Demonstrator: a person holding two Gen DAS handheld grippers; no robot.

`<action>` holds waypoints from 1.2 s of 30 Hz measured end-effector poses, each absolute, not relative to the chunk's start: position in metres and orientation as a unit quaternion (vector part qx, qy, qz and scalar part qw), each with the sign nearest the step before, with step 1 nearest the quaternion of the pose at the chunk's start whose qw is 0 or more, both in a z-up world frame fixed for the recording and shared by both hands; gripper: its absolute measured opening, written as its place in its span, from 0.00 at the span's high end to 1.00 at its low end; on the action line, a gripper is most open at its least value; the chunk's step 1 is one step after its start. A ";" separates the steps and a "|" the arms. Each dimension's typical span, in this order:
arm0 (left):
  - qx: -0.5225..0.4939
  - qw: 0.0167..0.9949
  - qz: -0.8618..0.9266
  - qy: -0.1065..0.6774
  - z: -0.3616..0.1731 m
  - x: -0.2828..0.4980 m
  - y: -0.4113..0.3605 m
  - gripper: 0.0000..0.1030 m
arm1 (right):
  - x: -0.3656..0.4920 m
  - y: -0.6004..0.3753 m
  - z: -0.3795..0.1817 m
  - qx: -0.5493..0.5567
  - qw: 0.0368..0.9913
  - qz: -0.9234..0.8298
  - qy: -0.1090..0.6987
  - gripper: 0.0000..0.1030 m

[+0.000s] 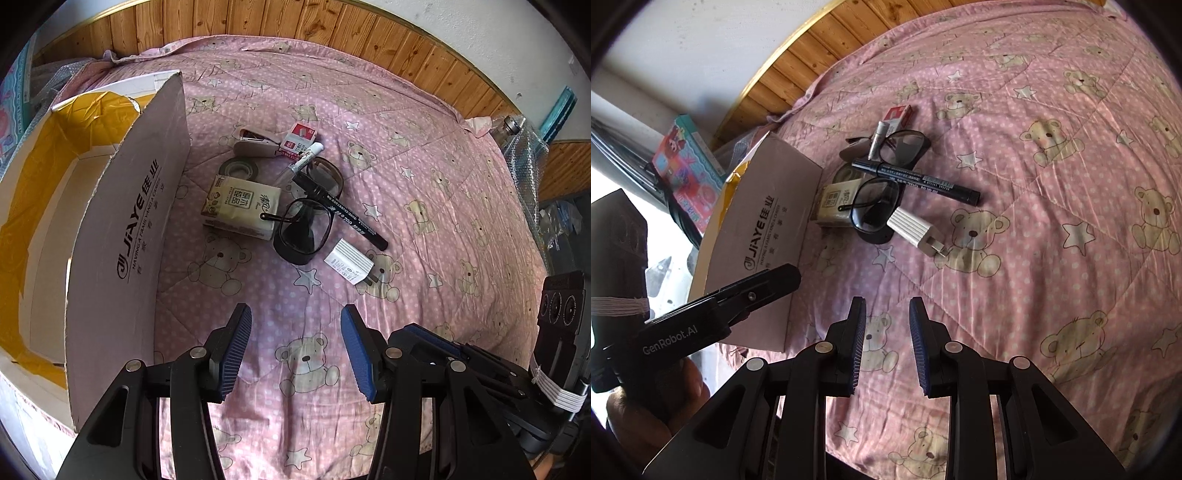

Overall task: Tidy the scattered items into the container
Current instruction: 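Grasp the black marker with the right tool while the left tool grasps the black glasses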

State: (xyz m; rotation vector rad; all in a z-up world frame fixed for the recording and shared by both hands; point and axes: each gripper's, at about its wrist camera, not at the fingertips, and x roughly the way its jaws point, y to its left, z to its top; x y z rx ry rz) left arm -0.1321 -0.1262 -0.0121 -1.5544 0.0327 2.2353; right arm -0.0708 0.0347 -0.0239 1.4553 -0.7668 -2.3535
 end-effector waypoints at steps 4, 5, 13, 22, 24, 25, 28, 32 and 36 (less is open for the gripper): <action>-0.566 0.207 0.798 0.008 -0.022 -0.148 -0.122 0.50 | -0.082 0.041 -0.032 0.506 0.125 -0.811 -0.265 0.69; -0.568 0.206 0.797 0.008 -0.024 -0.151 -0.121 0.50 | -0.085 0.042 -0.035 0.508 0.123 -0.810 -0.264 0.69; -0.578 0.211 0.788 0.005 -0.043 -0.182 -0.102 0.50 | -0.111 0.050 -0.049 0.518 0.113 -0.809 -0.254 0.69; -0.580 0.216 0.786 0.007 -0.059 -0.214 -0.082 0.50 | -0.150 0.055 -0.050 0.511 0.108 -0.824 -0.222 0.68; -0.583 0.214 0.784 0.005 -0.063 -0.221 -0.080 0.50 | -0.158 0.053 -0.050 0.510 0.111 -0.827 -0.210 0.67; -0.584 0.214 0.783 0.004 -0.065 -0.223 -0.081 0.50 | -0.162 0.051 -0.051 0.510 0.112 -0.829 -0.203 0.66; -0.583 0.215 0.784 0.001 -0.068 -0.230 -0.083 0.49 | -0.173 0.044 -0.050 0.505 0.113 -0.838 -0.173 0.60; -0.581 0.218 0.784 -0.007 -0.069 -0.239 -0.086 0.49 | -0.188 0.032 -0.050 0.504 0.128 -0.843 -0.134 0.59; -0.579 0.223 0.784 -0.005 -0.070 -0.246 -0.084 0.49 | -0.201 0.016 -0.059 0.512 0.153 -0.840 -0.097 0.64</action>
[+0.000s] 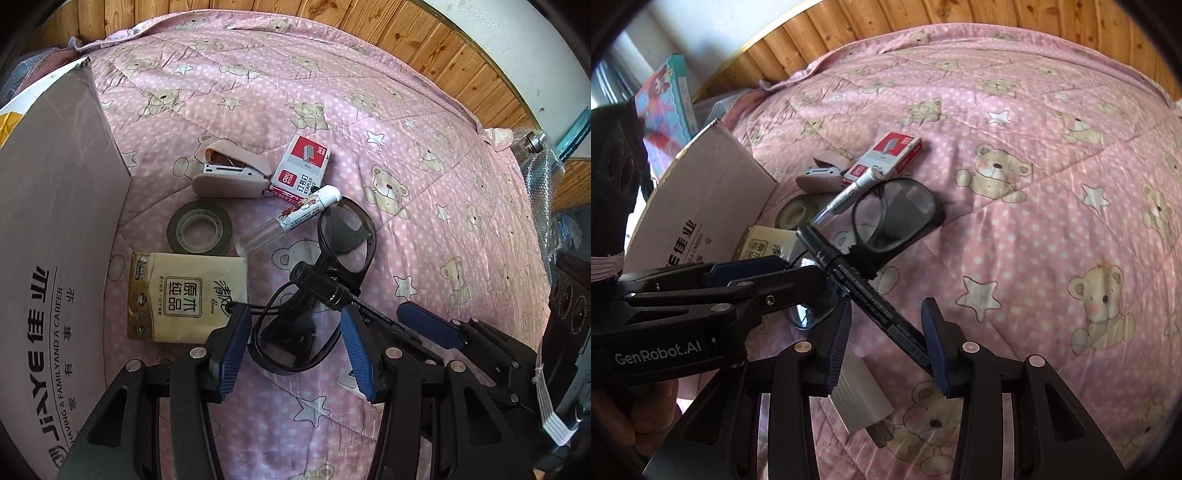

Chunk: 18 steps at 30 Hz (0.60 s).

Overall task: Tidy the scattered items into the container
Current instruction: 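Grasp the black marker with the right tool while the left tool grasps the black glasses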

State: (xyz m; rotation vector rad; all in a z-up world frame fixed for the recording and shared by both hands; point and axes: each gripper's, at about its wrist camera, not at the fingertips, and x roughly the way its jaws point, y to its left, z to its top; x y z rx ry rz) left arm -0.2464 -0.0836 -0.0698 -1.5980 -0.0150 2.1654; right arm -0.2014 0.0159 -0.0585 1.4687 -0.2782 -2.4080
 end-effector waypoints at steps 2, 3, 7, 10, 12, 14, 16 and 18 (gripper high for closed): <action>-0.576 0.224 0.786 -0.001 -0.070 -0.248 -0.082 0.49 | -0.203 0.015 -0.061 0.514 0.160 -0.836 -0.104 0.75; -0.576 0.225 0.786 0.001 -0.070 -0.249 -0.080 0.48 | -0.202 0.018 -0.061 0.512 0.160 -0.836 -0.115 0.81; -0.569 0.232 0.789 0.016 -0.070 -0.250 -0.074 0.48 | -0.194 0.044 -0.067 0.512 0.137 -0.830 -0.174 0.86; -0.562 0.240 0.791 0.029 -0.072 -0.251 -0.065 0.43 | -0.187 0.061 -0.074 0.515 0.117 -0.825 -0.202 0.86; -0.557 0.242 0.794 0.041 -0.073 -0.252 -0.057 0.42 | -0.182 0.069 -0.077 0.512 0.116 -0.821 -0.224 0.86; -0.557 0.244 0.793 0.047 -0.076 -0.254 -0.050 0.42 | -0.180 0.072 -0.077 0.510 0.112 -0.821 -0.232 0.86; -0.558 0.247 0.791 0.048 -0.078 -0.257 -0.045 0.42 | -0.181 0.073 -0.078 0.508 0.112 -0.820 -0.239 0.86; -0.552 0.251 0.793 0.057 -0.078 -0.257 -0.040 0.41 | -0.181 0.074 -0.079 0.508 0.110 -0.818 -0.248 0.87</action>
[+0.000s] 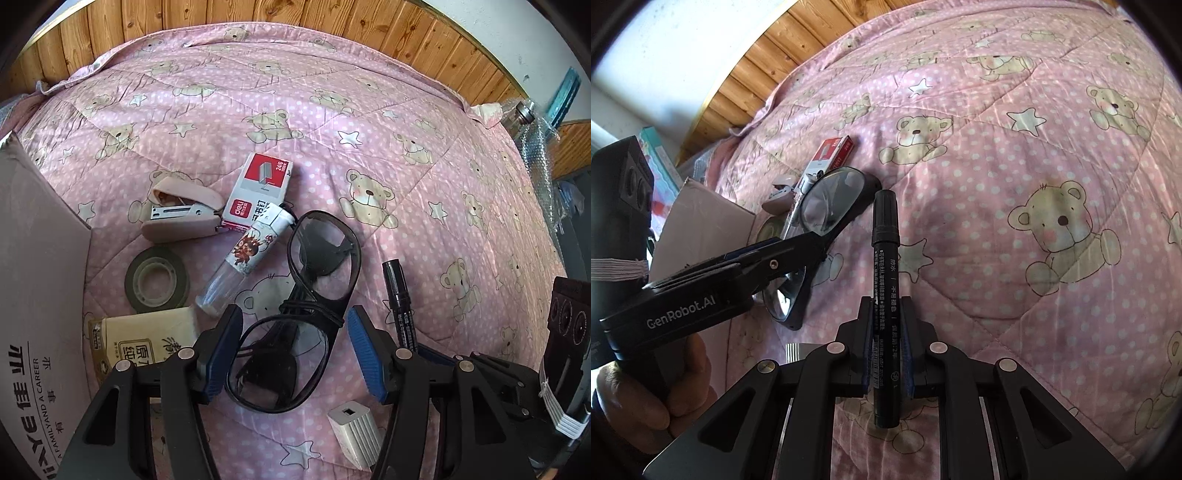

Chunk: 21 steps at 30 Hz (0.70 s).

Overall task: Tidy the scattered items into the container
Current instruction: 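Grasp the black marker with the right tool while the left tool grasps the black glasses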

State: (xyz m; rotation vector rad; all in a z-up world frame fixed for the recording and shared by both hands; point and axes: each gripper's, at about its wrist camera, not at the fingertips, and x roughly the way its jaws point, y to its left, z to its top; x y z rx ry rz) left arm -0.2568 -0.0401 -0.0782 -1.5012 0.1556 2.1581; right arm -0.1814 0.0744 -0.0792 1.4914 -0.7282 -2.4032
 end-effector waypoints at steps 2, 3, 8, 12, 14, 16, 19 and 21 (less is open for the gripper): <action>-0.546 0.258 0.794 0.068 -0.081 -0.258 -0.035 0.40 | -0.182 0.074 -0.080 0.506 0.110 -0.818 -0.250 0.87; -0.549 0.256 0.792 0.074 -0.085 -0.259 -0.034 0.40 | -0.182 0.075 -0.080 0.506 0.109 -0.817 -0.253 0.87; -0.543 0.267 0.789 0.108 -0.098 -0.256 -0.025 0.40 | -0.179 0.078 -0.081 0.502 0.107 -0.818 -0.261 0.87; -0.542 0.269 0.790 0.097 -0.097 -0.257 -0.029 0.45 | -0.179 0.074 -0.079 0.500 0.101 -0.822 -0.254 0.87; -0.543 0.269 0.790 0.088 -0.095 -0.257 -0.032 0.46 | -0.178 0.073 -0.078 0.499 0.100 -0.824 -0.250 0.86; -0.546 0.270 0.789 0.081 -0.094 -0.256 -0.034 0.47 | -0.177 0.073 -0.077 0.497 0.097 -0.825 -0.250 0.87; -0.545 0.265 0.792 0.078 -0.090 -0.251 -0.037 0.48 | -0.170 0.074 -0.072 0.492 0.096 -0.826 -0.257 0.87; -0.545 0.265 0.792 0.072 -0.086 -0.248 -0.041 0.49 | -0.166 0.076 -0.069 0.490 0.096 -0.826 -0.263 0.87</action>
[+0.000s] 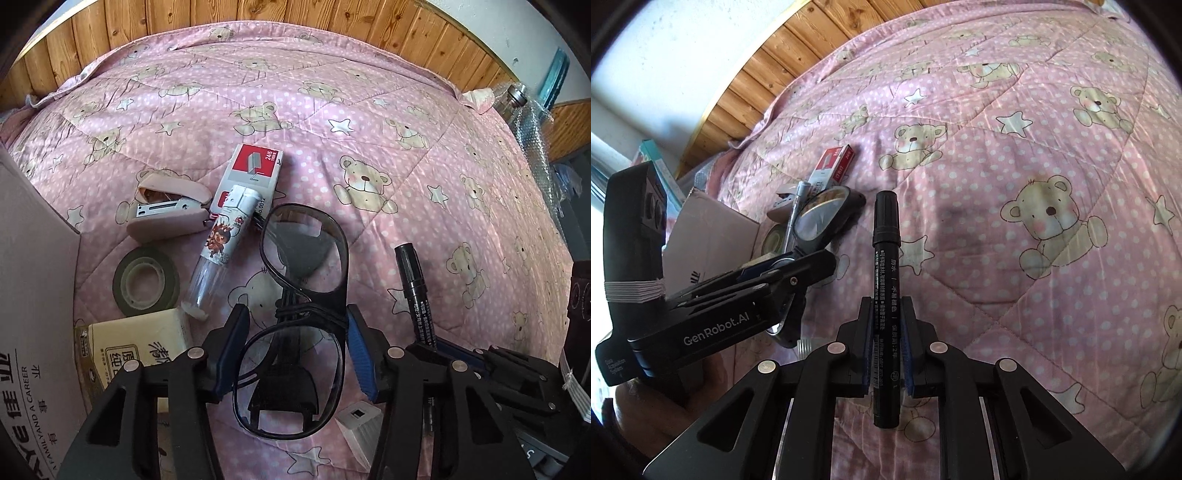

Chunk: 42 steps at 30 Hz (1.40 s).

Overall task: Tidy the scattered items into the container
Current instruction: 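Grasp the black marker with the right tool while the left tool grasps the black glasses, then lift and carry the marker and glasses toward the cardboard box with both tools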

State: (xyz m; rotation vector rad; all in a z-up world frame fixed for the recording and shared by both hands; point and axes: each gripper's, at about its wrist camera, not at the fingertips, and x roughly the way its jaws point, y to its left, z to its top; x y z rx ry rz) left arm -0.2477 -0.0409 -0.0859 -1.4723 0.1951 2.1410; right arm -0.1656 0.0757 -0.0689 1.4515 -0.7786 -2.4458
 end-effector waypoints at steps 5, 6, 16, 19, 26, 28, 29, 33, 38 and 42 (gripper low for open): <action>-0.540 0.261 0.798 0.066 -0.072 -0.237 -0.047 0.50 | -0.153 0.077 -0.056 0.480 0.098 -0.829 -0.270 0.87; -0.538 0.261 0.799 0.066 -0.069 -0.234 -0.049 0.50 | -0.149 0.077 -0.053 0.478 0.098 -0.830 -0.270 0.87; -0.524 0.254 0.812 0.046 -0.034 -0.197 -0.071 0.50 | -0.109 0.064 -0.023 0.462 0.120 -0.834 -0.278 0.87; -0.518 0.254 0.816 0.044 -0.023 -0.180 -0.078 0.50 | -0.096 0.057 -0.014 0.457 0.127 -0.836 -0.275 0.87; -0.505 0.253 0.824 0.033 0.000 -0.144 -0.098 0.50 | -0.064 0.039 0.005 0.446 0.144 -0.842 -0.267 0.87; -0.501 0.256 0.826 0.027 0.006 -0.135 -0.103 0.50 | -0.056 0.035 0.010 0.443 0.147 -0.843 -0.267 0.87; -0.498 0.256 0.828 0.025 0.010 -0.130 -0.106 0.50 | -0.052 0.032 0.013 0.441 0.150 -0.845 -0.263 0.87; -0.485 0.257 0.836 0.018 0.025 -0.113 -0.117 0.50 | -0.037 0.021 0.023 0.433 0.157 -0.850 -0.256 0.87; -0.471 0.260 0.843 0.010 0.040 -0.096 -0.132 0.50 | -0.022 0.006 0.034 0.428 0.170 -0.852 -0.247 0.87; -0.462 0.257 0.849 0.003 0.048 -0.083 -0.145 0.50 | -0.011 -0.004 0.042 0.424 0.179 -0.855 -0.237 0.87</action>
